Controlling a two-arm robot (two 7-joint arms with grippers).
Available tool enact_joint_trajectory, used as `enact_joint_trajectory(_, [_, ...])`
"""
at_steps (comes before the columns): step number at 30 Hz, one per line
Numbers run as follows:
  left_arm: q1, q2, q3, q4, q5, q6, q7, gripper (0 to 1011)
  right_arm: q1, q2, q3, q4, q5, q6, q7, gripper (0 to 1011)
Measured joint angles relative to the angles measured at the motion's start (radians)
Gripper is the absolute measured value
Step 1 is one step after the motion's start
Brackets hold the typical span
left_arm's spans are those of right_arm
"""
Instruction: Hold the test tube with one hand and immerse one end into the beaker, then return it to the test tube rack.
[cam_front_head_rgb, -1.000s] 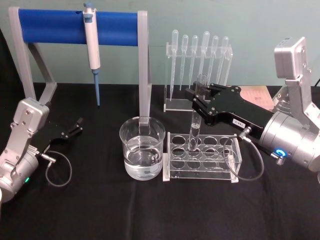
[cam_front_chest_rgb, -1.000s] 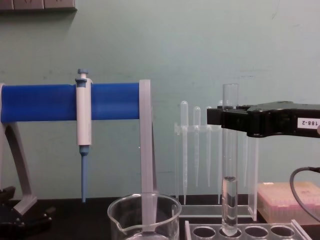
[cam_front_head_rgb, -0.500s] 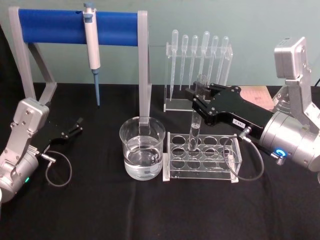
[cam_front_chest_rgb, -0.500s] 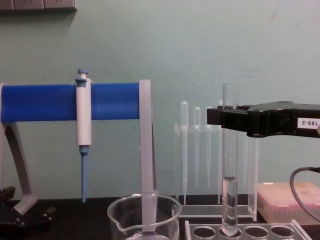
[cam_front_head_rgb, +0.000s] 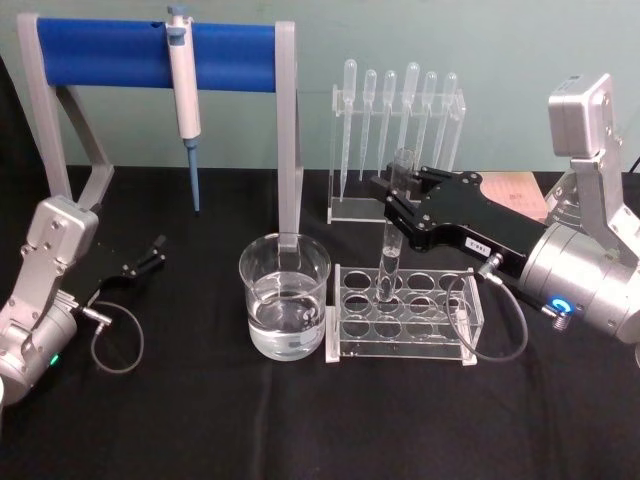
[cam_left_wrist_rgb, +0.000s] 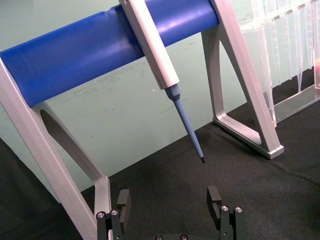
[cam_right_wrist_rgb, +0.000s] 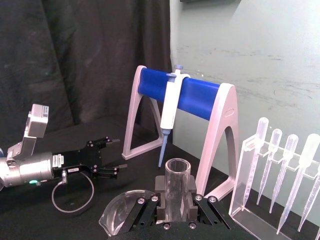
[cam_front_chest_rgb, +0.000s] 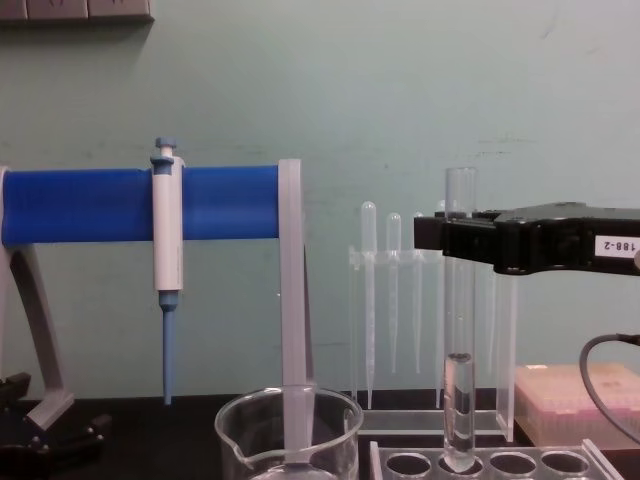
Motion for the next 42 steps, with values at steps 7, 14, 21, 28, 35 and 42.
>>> enact_joint_trajectory(7, [0.0,0.0,0.0,0.0,0.0,0.0,0.0,1000,0.0,0.0,0.0,0.0,0.0,0.0,0.0,225])
enact_joint_trajectory(14, [0.0,0.0,0.0,0.0,0.0,0.0,0.0,1000,0.001,0.0,-0.001,0.0,0.0,0.0,0.0,226])
enact_joint_trajectory(21, [0.0,0.0,0.0,0.0,0.0,0.0,0.0,1000,0.036,0.009,-0.012,-0.035,-0.006,0.054,-0.021,225])
enact_joint_trajectory(28, [0.0,0.0,0.0,0.0,0.0,0.0,0.0,1000,0.106,-0.009,-0.04,-0.059,-0.007,0.107,-0.027,225])
enact_joint_trajectory(35, [0.0,0.0,0.0,0.0,0.0,0.0,0.0,1000,0.181,-0.062,-0.096,-0.015,-0.013,0.114,-0.017,226])
enact_joint_trajectory(42, [0.0,0.0,0.0,0.0,0.0,0.0,0.0,1000,0.236,-0.121,-0.164,0.064,-0.046,0.099,-0.01,226])
